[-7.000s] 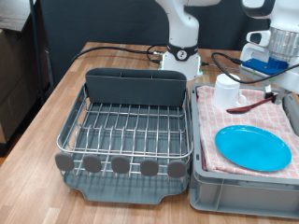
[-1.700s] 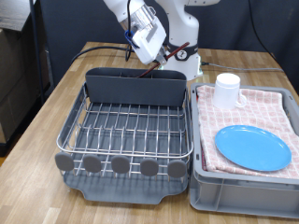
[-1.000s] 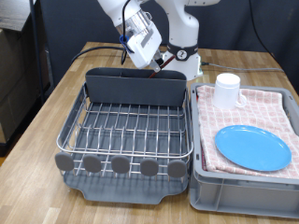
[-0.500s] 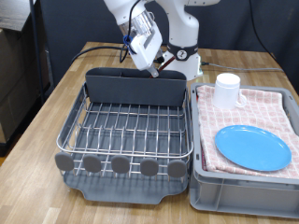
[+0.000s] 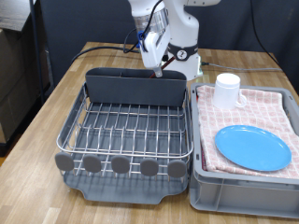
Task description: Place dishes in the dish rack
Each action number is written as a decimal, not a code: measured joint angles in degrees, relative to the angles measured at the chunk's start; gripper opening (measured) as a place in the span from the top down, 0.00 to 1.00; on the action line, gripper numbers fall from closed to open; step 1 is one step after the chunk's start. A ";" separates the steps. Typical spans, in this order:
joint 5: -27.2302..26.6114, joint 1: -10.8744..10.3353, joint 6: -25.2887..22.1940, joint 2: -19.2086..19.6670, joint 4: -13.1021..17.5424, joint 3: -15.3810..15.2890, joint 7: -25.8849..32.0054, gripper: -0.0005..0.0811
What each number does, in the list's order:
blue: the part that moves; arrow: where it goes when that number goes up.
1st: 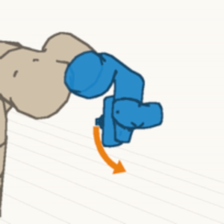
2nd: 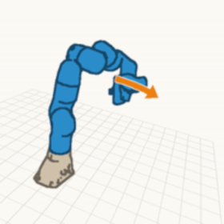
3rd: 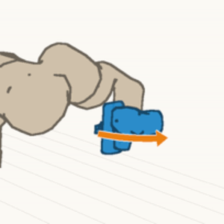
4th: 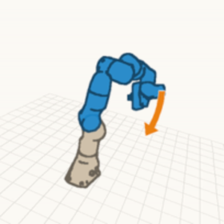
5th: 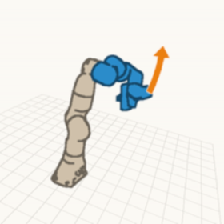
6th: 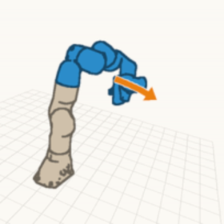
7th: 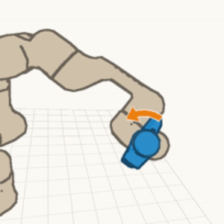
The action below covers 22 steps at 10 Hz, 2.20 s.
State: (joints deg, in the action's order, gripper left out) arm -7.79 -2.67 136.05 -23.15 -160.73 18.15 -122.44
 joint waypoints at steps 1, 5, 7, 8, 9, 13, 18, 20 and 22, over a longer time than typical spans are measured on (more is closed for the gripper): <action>0.88 0.38 -0.13 -0.99 0.10 -1.41 -1.84 0.01; 4.59 0.81 -5.66 -3.91 2.66 -5.47 -6.64 0.01; 5.71 0.80 -9.03 -4.64 4.60 -8.08 -9.66 0.01; 5.71 0.80 -10.30 -4.66 5.26 -8.70 -10.50 0.01; 5.67 0.80 -10.13 -4.58 5.25 -8.59 -10.43 0.01; 11.62 0.03 -13.19 -2.27 9.72 -13.76 -10.38 0.01; 12.37 -3.76 -15.27 4.52 19.37 -18.31 -3.70 0.01; 13.52 -4.43 -15.82 8.27 23.66 -20.16 -2.66 0.01; 14.06 -4.43 -16.05 10.10 25.25 -20.50 -2.57 0.01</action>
State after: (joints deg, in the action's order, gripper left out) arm 6.26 -7.10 119.99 -13.06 -135.48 -2.35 -125.01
